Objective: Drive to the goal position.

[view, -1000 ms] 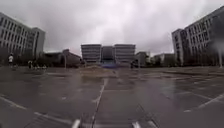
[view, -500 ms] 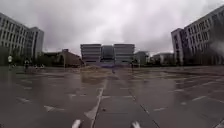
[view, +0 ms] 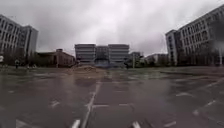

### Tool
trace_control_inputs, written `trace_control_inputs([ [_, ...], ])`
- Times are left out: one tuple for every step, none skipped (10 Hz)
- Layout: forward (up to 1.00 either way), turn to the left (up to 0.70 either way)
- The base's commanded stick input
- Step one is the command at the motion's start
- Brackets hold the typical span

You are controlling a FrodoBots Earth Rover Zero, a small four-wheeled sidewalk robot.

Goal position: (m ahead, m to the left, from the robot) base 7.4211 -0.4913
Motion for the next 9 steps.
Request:
trace_control_inputs([
  [1.00,0.00],
  [1.00,0.00],
  [1.00,0.00],
  [1.00,0.00],
  [1.00,0.00],
  [1.00,-0.13],
  [1.00,-0.32],
  [1.00,-0.26],
  [1.00,-0.04],
])
